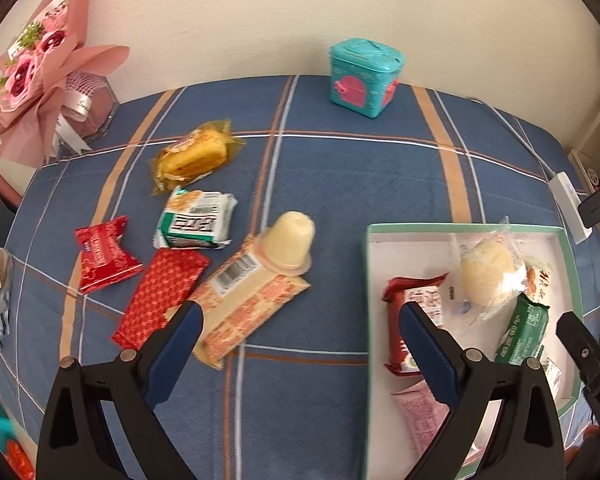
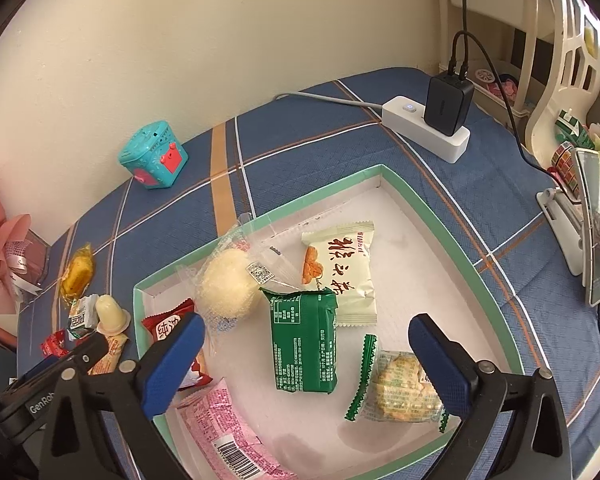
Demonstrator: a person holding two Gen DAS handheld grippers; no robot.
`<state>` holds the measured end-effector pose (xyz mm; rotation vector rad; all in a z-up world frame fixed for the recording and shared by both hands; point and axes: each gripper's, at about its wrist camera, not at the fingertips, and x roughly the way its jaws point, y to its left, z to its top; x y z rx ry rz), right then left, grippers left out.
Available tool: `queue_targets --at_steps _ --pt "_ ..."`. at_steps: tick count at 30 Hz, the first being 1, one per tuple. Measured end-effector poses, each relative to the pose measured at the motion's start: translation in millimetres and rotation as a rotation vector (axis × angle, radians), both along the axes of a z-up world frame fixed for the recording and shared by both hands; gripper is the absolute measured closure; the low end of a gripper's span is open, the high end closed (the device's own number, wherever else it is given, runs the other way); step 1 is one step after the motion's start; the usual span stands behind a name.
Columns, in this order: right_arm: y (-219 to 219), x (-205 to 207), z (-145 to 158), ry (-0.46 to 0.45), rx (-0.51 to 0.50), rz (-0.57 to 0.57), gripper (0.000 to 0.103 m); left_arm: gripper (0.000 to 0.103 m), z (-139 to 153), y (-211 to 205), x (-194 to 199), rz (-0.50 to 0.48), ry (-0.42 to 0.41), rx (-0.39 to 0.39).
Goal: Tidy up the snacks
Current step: 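Move both open tools back over the remaining snacks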
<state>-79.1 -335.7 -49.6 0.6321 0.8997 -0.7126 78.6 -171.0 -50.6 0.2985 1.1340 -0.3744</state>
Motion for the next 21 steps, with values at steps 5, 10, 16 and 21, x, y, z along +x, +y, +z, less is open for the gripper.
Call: queue_targets --at_steps 5,10,16,21 --pt "5.1 2.8 2.3 0.0 -0.029 0.019 0.0 0.005 4.4 26.5 11.0 0.062 -0.036 0.035" --pt "13.3 9.6 6.0 -0.005 -0.071 0.051 0.0 0.005 8.8 52.7 21.9 0.118 -0.062 0.063" --pt "25.7 20.8 4.1 0.0 -0.085 0.1 0.0 0.005 11.0 76.6 29.2 0.154 -0.059 0.053" --pt "42.6 34.0 -1.1 0.018 -0.092 0.169 0.0 0.005 15.1 96.0 35.0 0.202 -0.08 0.063"
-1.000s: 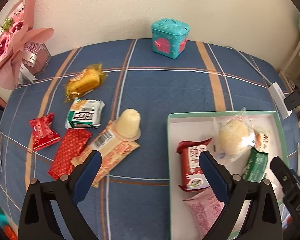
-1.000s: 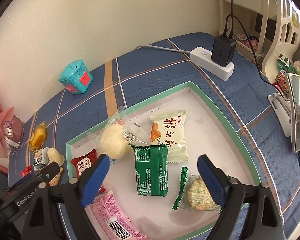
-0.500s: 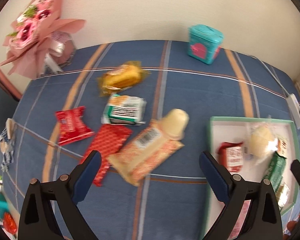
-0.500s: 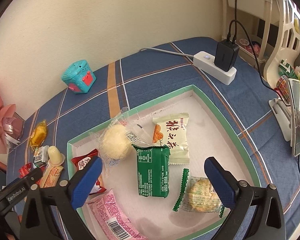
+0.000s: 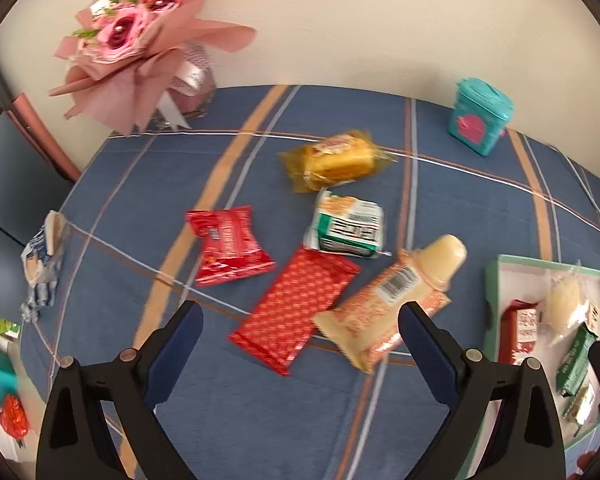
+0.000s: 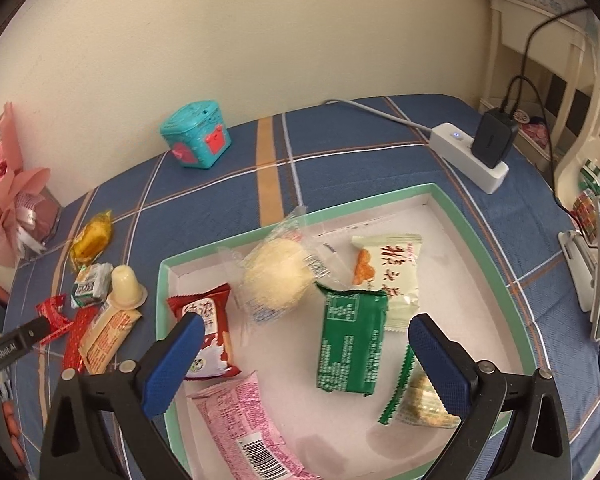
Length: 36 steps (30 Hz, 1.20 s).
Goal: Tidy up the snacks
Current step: 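Move both open tools back over the remaining snacks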
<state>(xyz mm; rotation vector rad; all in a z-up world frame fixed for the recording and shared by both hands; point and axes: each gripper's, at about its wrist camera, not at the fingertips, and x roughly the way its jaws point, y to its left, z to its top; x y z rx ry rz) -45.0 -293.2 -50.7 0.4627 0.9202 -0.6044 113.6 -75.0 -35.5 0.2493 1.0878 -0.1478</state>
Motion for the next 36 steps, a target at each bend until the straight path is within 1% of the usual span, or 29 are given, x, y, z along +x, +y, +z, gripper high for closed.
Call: queue_targets --at_steps 5,12,16,20,25,28,32,36 --pt "20.2 14.5 -4.8 0.017 0.008 0.071 0.0 0.005 0.5 19.1 7.0 0.043 -0.005 0.008" --pt "51.1 37.5 -10.1 0.036 0.011 0.152 0.0 0.005 3.4 51.4 21.9 0.123 -0.007 -0.004" --pt "66.3 48.7 -13.1 0.051 0.01 0.175 0.0 0.005 2.2 71.1 33.5 0.185 0.0 -0.008" --pt "79.2 58.5 -14.9 0.047 0.025 0.186 0.0 0.005 -7.1 84.6 44.0 0.224 0.027 -0.022" --pt "96.9 72.2 -16.3 0.055 0.037 0.206 0.0 0.005 -26.9 85.8 54.7 0.219 0.091 -0.046" --pt "106.5 80.5 -14.7 0.056 0.044 0.221 0.0 0.005 -34.2 83.9 58.9 0.213 0.107 -0.053" --pt "115.6 92.9 -15.1 0.086 0.024 0.228 0.0 0.005 -44.7 78.5 66.6 0.191 0.135 -0.072" --pt "118.4 108.7 -19.0 0.11 0.043 0.228 0.0 0.005 -52.6 75.5 75.7 0.189 0.142 -0.072"
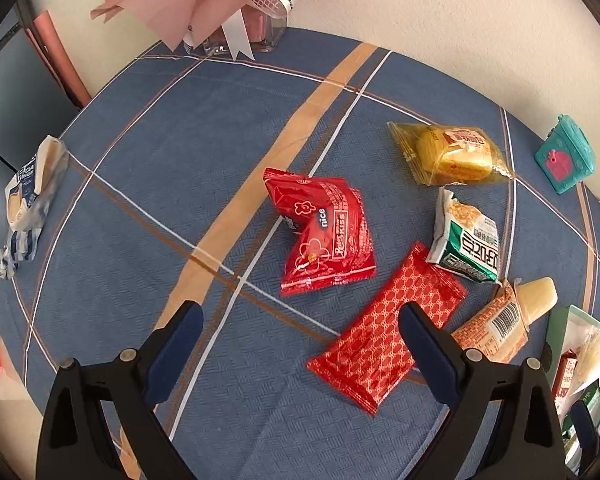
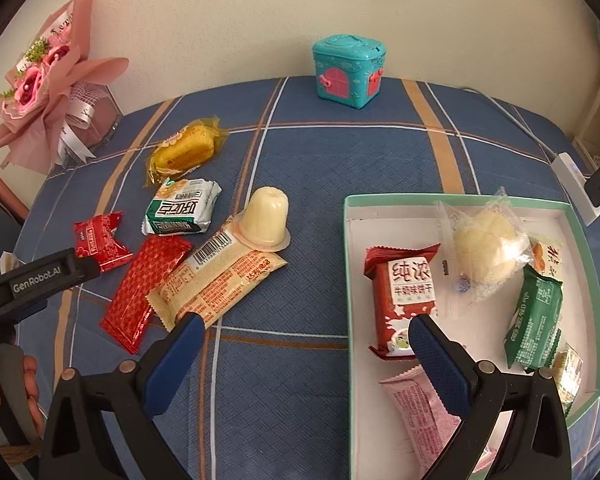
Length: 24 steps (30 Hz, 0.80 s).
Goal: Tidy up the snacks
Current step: 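Move both open tools back over the remaining snacks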
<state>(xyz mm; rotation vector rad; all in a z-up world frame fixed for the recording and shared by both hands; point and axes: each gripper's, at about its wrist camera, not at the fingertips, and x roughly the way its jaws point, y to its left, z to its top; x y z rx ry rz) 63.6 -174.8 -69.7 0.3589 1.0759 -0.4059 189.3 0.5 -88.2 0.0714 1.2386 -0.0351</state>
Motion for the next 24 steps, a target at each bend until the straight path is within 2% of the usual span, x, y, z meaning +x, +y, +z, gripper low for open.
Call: queue_targets --at_steps 8,15,19,21,24 --pt "3.5 38.5 -7.9 0.04 0.076 -0.048 0.0 0.005 -8.0 7.6 15.5 0.022 -0.009 -0.035" --pt "14.4 70.0 -14.2 0.075 0.07 -0.05 0.001 0.005 -16.3 12.7 25.1 0.027 -0.004 -0.054" --pt "18.8 84.6 -23.4 0.107 0.072 -0.052 0.006 0.005 -17.7 12.7 27.9 0.021 -0.003 -0.077" --pt "18.9 89.0 -28.9 0.12 0.077 -0.061 0.009 0.005 -19.1 12.4 30.4 0.017 -0.007 -0.06" --pt "17.2 92.8 -37.7 0.133 0.091 -0.068 0.01 0.005 -22.4 13.3 34.4 0.009 0.007 -0.061"
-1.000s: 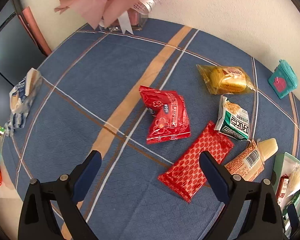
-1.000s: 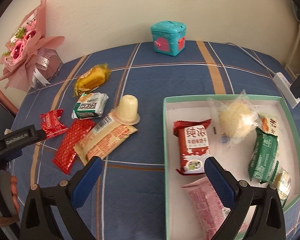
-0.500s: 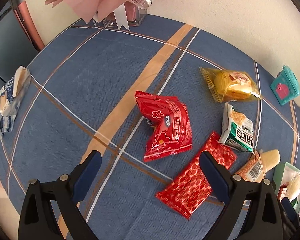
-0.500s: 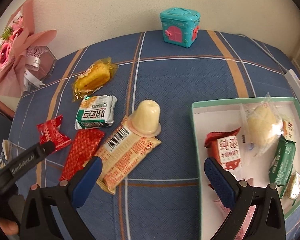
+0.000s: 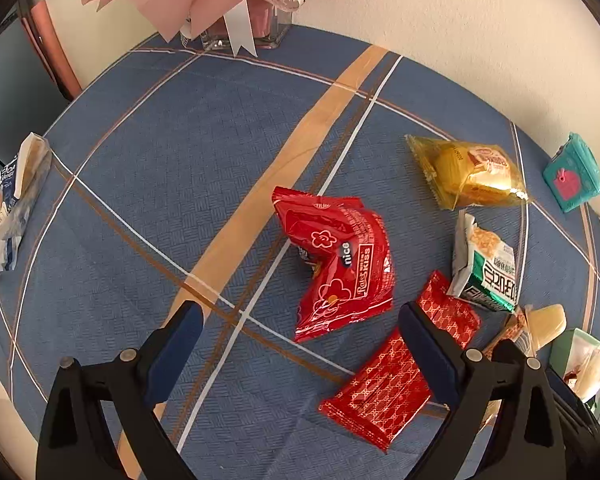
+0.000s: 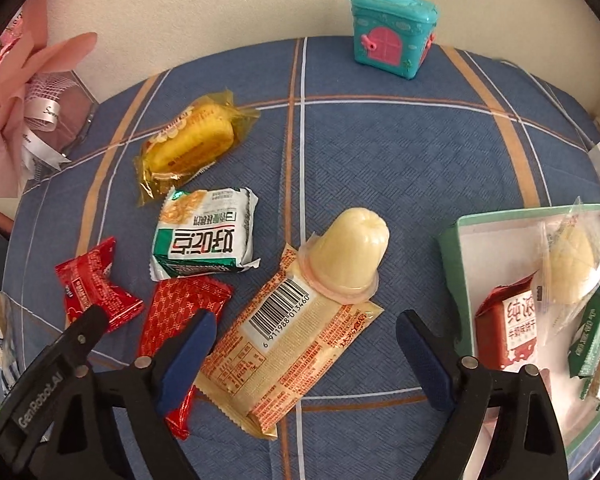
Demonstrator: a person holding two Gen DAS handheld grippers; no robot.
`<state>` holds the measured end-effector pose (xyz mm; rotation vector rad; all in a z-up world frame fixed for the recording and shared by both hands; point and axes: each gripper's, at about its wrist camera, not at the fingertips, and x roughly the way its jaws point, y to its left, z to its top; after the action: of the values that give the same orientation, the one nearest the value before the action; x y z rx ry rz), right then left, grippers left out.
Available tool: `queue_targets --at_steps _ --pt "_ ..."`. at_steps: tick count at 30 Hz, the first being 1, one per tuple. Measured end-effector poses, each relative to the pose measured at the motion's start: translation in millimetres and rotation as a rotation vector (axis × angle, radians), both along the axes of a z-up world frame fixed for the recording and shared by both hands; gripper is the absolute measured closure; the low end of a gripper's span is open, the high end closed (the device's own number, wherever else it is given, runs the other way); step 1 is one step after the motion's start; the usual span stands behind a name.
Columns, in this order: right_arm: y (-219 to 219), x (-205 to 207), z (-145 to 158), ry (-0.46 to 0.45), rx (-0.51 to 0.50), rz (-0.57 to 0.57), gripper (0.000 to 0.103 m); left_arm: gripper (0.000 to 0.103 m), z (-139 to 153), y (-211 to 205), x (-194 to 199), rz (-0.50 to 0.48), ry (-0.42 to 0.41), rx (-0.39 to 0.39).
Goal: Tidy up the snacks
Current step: 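Move both open tools back over the remaining snacks, then grasp the red patterned wafer with the left tool while the right tool grasps the cream bar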
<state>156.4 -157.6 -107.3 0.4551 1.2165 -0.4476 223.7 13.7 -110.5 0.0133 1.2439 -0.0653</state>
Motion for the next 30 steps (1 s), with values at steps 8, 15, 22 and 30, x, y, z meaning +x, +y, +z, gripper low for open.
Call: queue_targets --at_steps 8,15,22,30 --pt "-2.1 -5.8 -16.5 0.027 0.021 0.02 0.012 0.005 -4.6 -13.0 3.7 -0.052 0.026 -0.055" --pt "-8.5 -20.6 -17.4 0.027 0.015 0.033 0.022 0.005 -12.6 -36.2 1.2 -0.128 0.063 -0.089" --pt "-19.1 -36.5 -15.4 0.02 0.012 0.045 0.047 0.005 -22.3 -67.2 -5.7 -0.209 0.095 -0.075" --pt "-28.9 -51.9 -15.8 0.005 0.017 0.065 0.056 0.024 -33.1 -91.0 -9.9 -0.239 0.129 -0.023"
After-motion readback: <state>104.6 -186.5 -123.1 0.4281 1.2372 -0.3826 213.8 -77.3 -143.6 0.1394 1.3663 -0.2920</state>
